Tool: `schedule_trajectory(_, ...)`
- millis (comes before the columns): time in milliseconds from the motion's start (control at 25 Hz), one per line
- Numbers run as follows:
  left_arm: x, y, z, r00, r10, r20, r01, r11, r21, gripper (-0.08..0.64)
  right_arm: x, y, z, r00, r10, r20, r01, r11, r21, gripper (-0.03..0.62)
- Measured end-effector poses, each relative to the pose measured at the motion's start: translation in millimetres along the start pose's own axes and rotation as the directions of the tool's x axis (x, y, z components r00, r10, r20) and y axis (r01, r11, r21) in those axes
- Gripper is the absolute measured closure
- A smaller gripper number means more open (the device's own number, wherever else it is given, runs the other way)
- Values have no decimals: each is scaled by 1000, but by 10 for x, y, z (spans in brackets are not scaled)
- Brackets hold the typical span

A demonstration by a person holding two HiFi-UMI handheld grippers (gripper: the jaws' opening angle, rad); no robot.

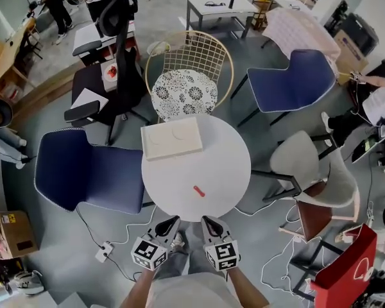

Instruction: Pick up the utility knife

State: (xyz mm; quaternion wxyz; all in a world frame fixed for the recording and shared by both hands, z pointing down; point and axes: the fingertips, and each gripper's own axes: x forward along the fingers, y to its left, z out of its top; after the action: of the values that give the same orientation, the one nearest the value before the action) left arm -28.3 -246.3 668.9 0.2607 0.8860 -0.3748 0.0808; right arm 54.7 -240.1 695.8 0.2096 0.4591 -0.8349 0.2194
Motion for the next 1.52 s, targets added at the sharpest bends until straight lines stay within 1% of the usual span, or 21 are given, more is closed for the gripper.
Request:
schedule_trajectory(80, 34, 8, -43, 1000, 0, -8, -1, 1000, -7, 548, 28, -13, -68, 1000, 4, -15, -4, 1000, 5, 575)
schedule_trajectory(160, 53, 12, -69, 1000, 2, -11, -3, 1000, -16, 548, 59, -23, -156, 999, 11, -40, -12, 1000, -9, 575)
schedule_trajectory(240, 69, 14, -92, 1000, 4, -15, -4, 1000, -23, 548, 102, -32, -228, 997, 17, -70, -22, 997, -68, 575)
schedule_trajectory(320, 82, 18, -108, 1000, 4, -20, -5, 1000, -28, 548, 153, -32, -277, 993, 20, -112, -39, 985, -170, 575)
schedule_trajectory(440, 90, 30, -107, 1000, 9, -17, -9, 999, -35, 548, 236, -59, -379, 984, 13, -178, -72, 940, -333, 575)
schedule_trajectory(560, 101, 29, -103, 1000, 13, -12, -13, 999, -41, 548, 323, -112, -502, 972, 6, -233, -116, 880, -462, 575)
schedule_trajectory(640, 91, 29, -117, 1000, 18, -12, -19, 999, -48, 548, 368, -144, -590, 963, 0, -268, -144, 844, -517, 575)
schedule_trajectory(680, 82, 34, -127, 1000, 21, -13, -22, 998, -51, 548, 390, -155, -628, 959, -2, -283, -156, 830, -535, 575)
schedule_trajectory(760, 70, 55, -138, 999, 28, -16, -28, 998, -56, 548, 439, -181, -687, 952, -2, -306, -174, 819, -547, 575)
schedule_trajectory(800, 69, 65, -135, 999, 30, -17, -31, 998, -58, 548, 463, -199, -708, 949, 0, -315, -179, 822, -541, 575)
schedule_trajectory(880, 53, 68, -126, 999, 37, -15, -38, 997, -64, 548, 495, -232, -747, 943, 7, -333, -187, 838, -512, 575)
schedule_trajectory(1120, 15, 78, -128, 999, 46, -10, -47, 996, -70, 548, 653, -320, -748, 940, 21, -341, -164, 903, -396, 574)
schedule_trajectory(1160, 22, 73, -126, 999, 45, -9, -46, 996, -71, 548, 693, -332, -750, 936, 32, -351, -171, 913, -371, 562)
schedule_trajectory(1200, 28, 65, -126, 999, 44, -9, -44, 996, -72, 548, 734, -346, -755, 931, 41, -362, -177, 920, -349, 474)
schedule_trajectory(1240, 33, 55, -128, 999, 42, -9, -43, 996, -73, 548, 771, -366, -760, 927, 45, -371, -178, 926, -332, 428)
schedule_trajectory(1360, 30, 25, -154, 999, 40, -11, -41, 996, -77, 548, 854, -447, -766, 923, 29, -384, -157, 939, -307, 425)
schedule_trajectory(1520, 14, 20, -203, 999, 41, -16, -42, 995, -86, 548, 938, -523, -787, 917, 19, -399, -143, 948, -285, 426)
